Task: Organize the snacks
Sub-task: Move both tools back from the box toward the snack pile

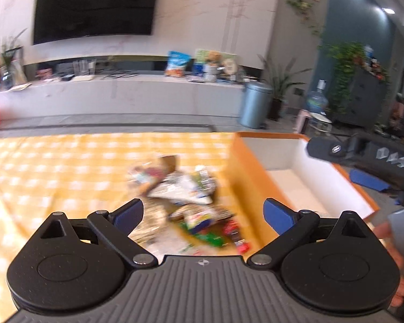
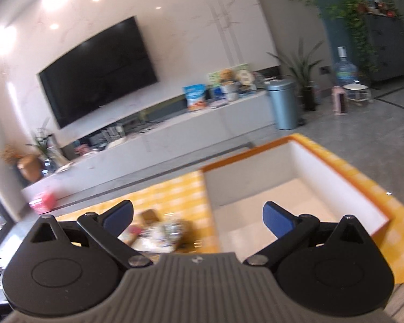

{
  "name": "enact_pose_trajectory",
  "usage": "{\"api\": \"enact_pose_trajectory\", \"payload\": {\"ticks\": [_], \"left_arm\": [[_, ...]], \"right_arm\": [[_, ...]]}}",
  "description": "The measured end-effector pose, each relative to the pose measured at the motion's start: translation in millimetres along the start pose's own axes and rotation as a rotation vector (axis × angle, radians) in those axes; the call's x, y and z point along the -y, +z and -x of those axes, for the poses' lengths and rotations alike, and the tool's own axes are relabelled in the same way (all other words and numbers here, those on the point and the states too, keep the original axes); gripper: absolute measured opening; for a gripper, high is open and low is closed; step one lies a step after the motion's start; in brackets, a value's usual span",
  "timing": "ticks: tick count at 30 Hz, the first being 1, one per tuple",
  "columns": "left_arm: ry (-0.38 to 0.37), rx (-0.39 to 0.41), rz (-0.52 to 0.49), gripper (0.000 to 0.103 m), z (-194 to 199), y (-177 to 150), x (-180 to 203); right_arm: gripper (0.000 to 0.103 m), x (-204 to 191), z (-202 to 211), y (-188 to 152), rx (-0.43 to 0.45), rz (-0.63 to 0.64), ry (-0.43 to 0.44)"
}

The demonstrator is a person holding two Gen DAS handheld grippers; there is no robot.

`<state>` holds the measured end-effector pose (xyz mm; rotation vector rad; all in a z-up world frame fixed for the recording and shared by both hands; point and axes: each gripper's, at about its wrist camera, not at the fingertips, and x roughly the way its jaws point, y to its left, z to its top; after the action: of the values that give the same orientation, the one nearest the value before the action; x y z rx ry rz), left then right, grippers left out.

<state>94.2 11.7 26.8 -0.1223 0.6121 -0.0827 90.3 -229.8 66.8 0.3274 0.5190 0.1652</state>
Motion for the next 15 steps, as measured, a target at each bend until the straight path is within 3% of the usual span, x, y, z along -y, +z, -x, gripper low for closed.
{"api": "enact_pose_trajectory", "payload": {"ticks": [6, 11, 15], "left_arm": [[0.091, -0.018, 0.033, 0.103, 5, -14, -34], [0.132, -0.020, 0.054, 0.103, 0, -22, -57], [0.180, -0.023, 0.082, 0.103, -9, -32, -75]], "right_arm": [[0.100, -47, 11, -22, 0.013, 0.020, 0.107], [0.100, -70, -5, -47, 0.014, 0.056, 0.104], [0.100, -69, -30, -67, -0.062, 0.094, 0.089]]}}
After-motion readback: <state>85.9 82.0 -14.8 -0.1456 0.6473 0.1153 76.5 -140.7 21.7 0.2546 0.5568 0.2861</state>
